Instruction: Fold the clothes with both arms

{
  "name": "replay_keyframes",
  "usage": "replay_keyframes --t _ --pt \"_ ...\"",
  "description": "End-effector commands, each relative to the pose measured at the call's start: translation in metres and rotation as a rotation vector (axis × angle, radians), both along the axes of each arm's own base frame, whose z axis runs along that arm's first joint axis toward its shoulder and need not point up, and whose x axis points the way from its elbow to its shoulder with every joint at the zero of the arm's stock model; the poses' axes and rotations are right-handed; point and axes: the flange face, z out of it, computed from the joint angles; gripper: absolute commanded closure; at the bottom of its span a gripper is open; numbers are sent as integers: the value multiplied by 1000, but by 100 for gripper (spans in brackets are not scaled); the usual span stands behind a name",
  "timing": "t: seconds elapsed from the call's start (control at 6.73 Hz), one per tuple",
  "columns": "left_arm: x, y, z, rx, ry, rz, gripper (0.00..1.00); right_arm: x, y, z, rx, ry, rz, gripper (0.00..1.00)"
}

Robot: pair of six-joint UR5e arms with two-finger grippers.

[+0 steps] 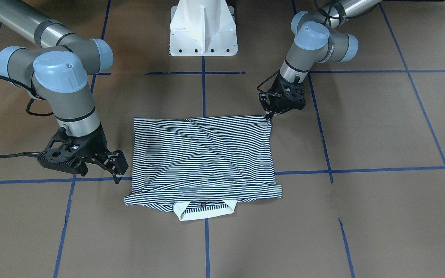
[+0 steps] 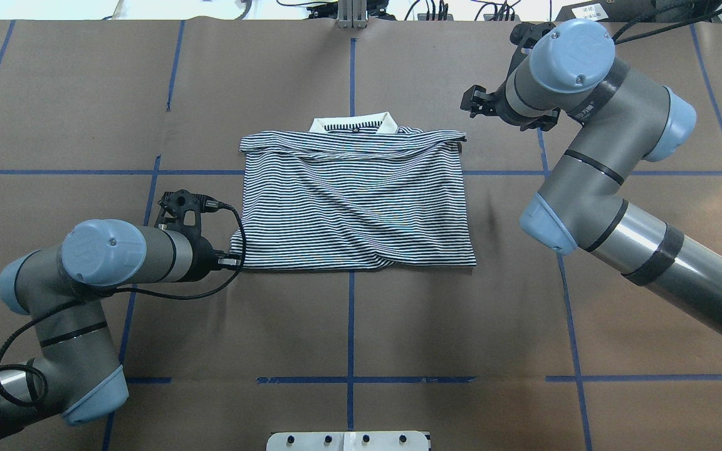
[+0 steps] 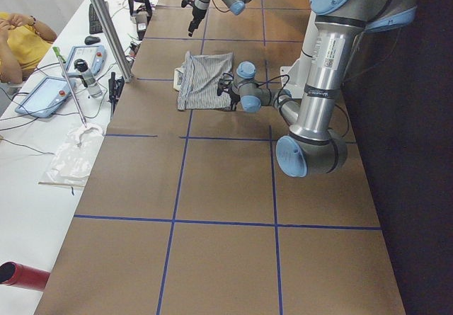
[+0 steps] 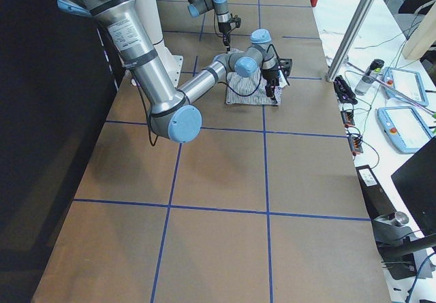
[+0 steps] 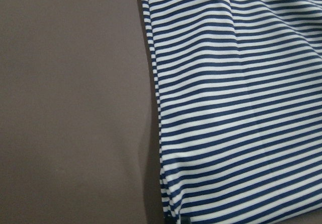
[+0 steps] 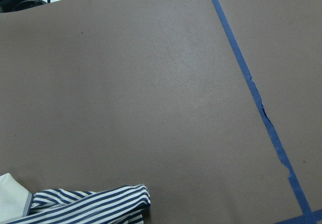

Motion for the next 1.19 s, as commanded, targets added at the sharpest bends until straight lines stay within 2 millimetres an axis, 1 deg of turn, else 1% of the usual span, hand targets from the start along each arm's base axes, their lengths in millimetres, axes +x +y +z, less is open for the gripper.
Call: replay_keyframes --t 0.0,0.15,0.3,0.45,0.59,0.74,0.89,1.04 --pt "-38 -58 22 116 -99 -42 100 -2 1 1 -3 1 -1 0" --pt "-61 -98 34 142 -145 -81 100 -2 2 1 -2 0 -3 0" --pt "-76 -154 24 183 -185 -121 100 -3 2 2 -6 -1 0 0" --pt "-84 -200 27 177 -213 -164 100 -4 3 2 -10 -2 2 0" --pt "-76 -237 23 166 -239 -193 100 -4 3 2 -13 -3 5 0" --pt "-68 -268 23 185 -266 -249 100 -4 3 2 -13 -3 7 0" --pt "-55 -299 34 202 -257 -264 100 -4 3 2 -15 -4 9 0" --pt "-45 -313 51 219 -259 -257 100 -5 3 2 -16 -5 9 0"
